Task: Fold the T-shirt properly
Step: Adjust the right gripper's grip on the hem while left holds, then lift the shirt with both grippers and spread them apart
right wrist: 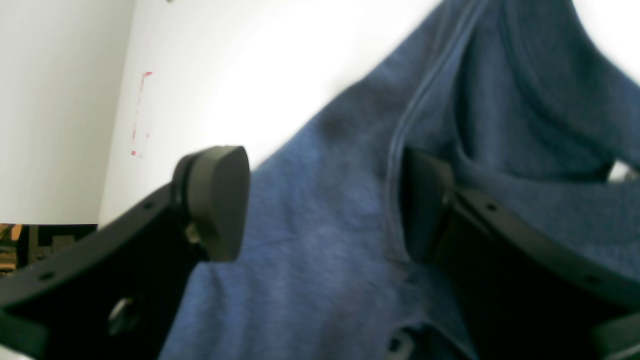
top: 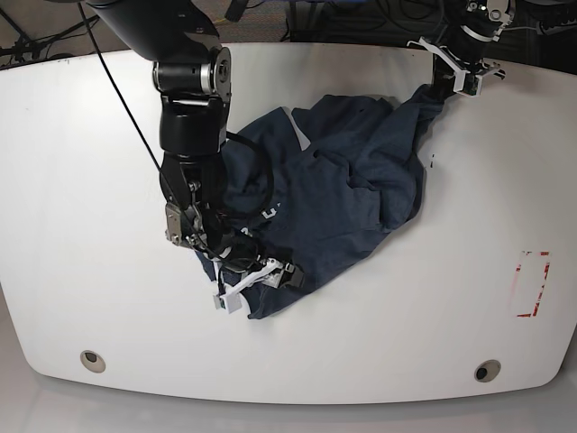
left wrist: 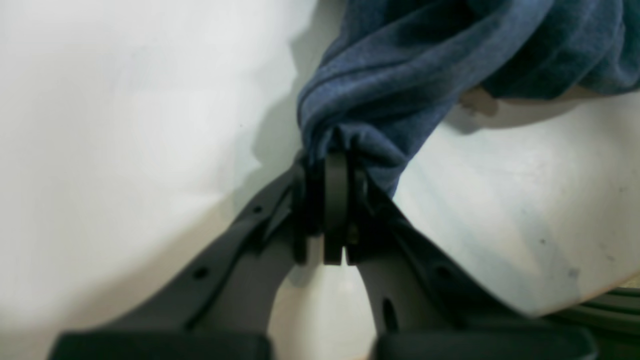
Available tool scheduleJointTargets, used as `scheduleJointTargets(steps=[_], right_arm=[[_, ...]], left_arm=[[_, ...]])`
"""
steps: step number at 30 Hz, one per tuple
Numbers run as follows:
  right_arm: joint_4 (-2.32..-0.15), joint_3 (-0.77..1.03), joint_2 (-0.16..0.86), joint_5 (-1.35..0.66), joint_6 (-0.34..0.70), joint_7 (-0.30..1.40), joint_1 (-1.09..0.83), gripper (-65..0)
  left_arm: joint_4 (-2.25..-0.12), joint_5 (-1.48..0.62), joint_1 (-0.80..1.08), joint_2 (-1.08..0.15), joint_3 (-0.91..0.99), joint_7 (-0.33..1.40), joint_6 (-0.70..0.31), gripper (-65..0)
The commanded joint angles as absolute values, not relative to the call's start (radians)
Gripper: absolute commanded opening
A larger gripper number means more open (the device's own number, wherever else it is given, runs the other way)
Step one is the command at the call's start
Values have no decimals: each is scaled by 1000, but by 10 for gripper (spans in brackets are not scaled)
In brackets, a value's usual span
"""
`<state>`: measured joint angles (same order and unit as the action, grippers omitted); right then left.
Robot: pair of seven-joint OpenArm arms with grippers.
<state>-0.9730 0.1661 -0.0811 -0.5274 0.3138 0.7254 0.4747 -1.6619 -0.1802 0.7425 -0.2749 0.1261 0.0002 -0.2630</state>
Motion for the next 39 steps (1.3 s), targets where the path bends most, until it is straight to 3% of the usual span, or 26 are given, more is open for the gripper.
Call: scheduleJointTargets(steps=[1, 9, 11, 13, 16, 17, 18, 25, 31, 39], right_arm=[[-963, 165, -84, -545, 326, 684, 507, -212], [-932, 163, -85, -538, 326, 647, 506, -216], [-932, 163, -85, -538, 326, 644, 507, -243], [-932, 163, -85, -538, 326, 642, 507, -311], [-928, 162, -84, -536, 326, 618, 518, -515], [-926, 162, -82, -536, 323, 611, 519, -618], [-926, 162, -82, -536, 321, 611, 519, -650], [-951, 162, -76, -538, 321, 628, 516, -650], [-1196, 162, -30, -538, 321, 740, 440, -650], [-1348, 162, 105, -545, 326, 789, 320, -650]], left_arm=[[-1662, -165, 757, -280, 127, 35, -262, -650], [-1662, -165, 757, -280, 127, 35, -262, -650], [-1662, -165, 757, -280, 127, 35, -262, -650], [-1662, -165, 757, -280, 128, 35, -262, -650], [-1662, -165, 757, -280, 128, 35, -262, -650], [-1662, -165, 757, -280, 128, 35, -262, -650], [-1662, -165, 757, -280, 128, 35, -262, -650], [-1664, -165, 756, -280, 128, 35, -262, -650], [-1667, -165, 756, -280, 145, 35, -259, -650], [-1669, -165, 722, -278, 243, 35, -259, -650]])
